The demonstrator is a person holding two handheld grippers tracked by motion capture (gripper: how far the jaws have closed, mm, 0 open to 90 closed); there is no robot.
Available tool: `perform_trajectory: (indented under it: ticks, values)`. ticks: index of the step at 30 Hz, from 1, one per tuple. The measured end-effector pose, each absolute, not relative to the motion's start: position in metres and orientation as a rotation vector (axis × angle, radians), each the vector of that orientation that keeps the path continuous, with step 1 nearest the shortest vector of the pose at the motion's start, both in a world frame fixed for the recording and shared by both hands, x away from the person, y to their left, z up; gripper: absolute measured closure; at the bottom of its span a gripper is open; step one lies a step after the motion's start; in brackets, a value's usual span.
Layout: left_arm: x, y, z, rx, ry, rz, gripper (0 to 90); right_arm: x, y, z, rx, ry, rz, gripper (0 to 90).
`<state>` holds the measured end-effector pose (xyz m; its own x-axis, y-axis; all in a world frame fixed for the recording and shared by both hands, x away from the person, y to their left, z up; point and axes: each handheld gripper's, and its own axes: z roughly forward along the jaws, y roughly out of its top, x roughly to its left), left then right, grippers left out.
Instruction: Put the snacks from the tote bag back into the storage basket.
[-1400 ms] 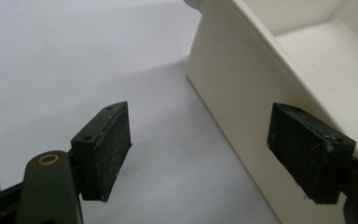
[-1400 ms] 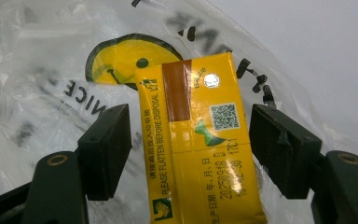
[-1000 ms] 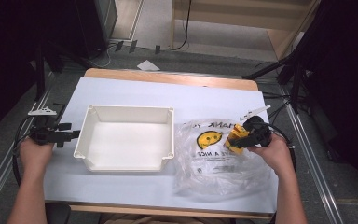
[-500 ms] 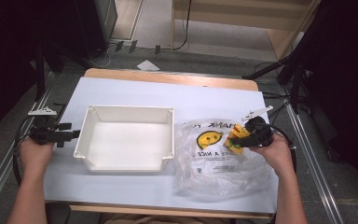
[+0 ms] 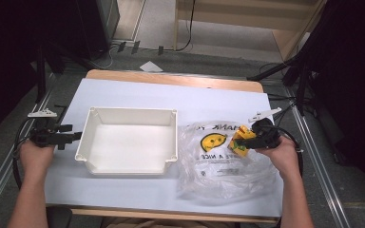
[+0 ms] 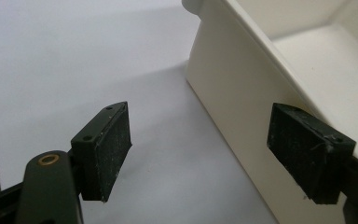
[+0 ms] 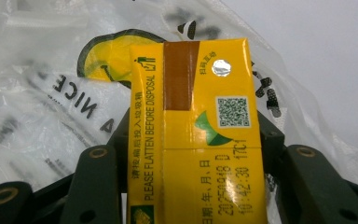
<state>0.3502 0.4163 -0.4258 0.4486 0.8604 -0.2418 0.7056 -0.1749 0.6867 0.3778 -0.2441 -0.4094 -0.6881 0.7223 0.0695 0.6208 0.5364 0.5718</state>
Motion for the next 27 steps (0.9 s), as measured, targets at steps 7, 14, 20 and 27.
perform_trajectory:
  ticks: [7,14,20,27]
  values:
    - [0.351,0.416,-0.426,1.940,1.311,0.257,22.7,0.379,-0.243,-0.408,1.145,2.577,0.865,51.8]
    - [0.351,0.416,-0.426,1.937,1.312,0.257,22.7,0.377,-0.243,-0.402,1.127,2.555,0.882,52.0]
    - [0.351,0.416,-0.426,1.938,1.313,0.257,22.8,0.373,-0.244,-0.390,1.096,2.539,0.925,52.0]
    - [0.351,0.415,-0.426,1.943,1.312,0.255,22.8,0.368,-0.234,-0.377,1.038,2.561,0.948,52.0]
